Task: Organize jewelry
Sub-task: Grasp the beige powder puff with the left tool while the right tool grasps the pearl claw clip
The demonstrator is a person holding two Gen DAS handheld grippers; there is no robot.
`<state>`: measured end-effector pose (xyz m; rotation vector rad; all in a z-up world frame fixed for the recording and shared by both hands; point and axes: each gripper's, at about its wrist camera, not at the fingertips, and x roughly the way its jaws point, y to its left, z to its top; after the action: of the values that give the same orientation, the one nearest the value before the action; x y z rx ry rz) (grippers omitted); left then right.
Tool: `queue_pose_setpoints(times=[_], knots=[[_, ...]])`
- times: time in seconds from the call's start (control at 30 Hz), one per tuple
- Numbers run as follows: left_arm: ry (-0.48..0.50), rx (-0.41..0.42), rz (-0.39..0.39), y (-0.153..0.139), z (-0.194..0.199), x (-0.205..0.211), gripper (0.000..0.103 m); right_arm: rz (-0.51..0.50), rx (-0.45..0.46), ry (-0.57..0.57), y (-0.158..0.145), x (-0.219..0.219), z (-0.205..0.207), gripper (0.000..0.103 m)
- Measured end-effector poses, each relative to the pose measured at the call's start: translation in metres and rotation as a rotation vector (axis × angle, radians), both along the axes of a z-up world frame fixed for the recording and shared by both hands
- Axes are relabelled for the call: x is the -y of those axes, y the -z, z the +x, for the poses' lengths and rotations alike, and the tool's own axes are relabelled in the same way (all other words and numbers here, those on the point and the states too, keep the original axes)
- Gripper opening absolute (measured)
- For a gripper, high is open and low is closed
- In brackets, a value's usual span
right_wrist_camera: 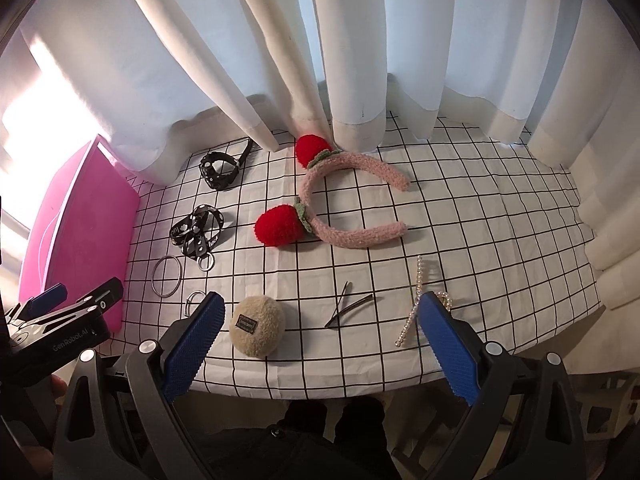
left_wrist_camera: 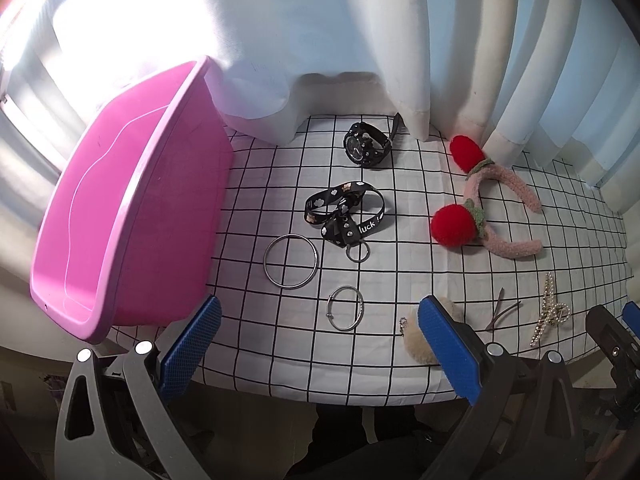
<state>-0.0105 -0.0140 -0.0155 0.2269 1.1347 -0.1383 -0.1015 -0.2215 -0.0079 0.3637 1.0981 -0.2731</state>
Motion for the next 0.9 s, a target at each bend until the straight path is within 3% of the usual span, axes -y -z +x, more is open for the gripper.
queue_pose_setpoints(times=[0.17,0.37,0.47,0.67,0.9], knots=[[0.025,-0.003,-0.011,0.021,-0.008,0.013,0.097,0.027,-0.007,0.040,0.019,0.032,-0.021,0.093],[0.049,-0.051,-0.030,0.060,-0.022,0.026,0.097,0.029,-0.072,0.064,0.063,0.069,-0.042,0.093],[0.043,-0.070,-0.037,0.079,-0.028,0.032,0.097,0.008,-0.101,0.047,0.084,0.081,-0.043,0.093],[0.025,-0.073,-0.046,0.106,-0.040,0.042,0.097,0.100,-0.137,0.057,0.124,0.101,-0.036,0.093],[-0.025,-0.074,-0.044,0.127,-0.041,0.051,0.097,0.089,-0.148,0.021,0.146,0.100,-0.015,0.093]])
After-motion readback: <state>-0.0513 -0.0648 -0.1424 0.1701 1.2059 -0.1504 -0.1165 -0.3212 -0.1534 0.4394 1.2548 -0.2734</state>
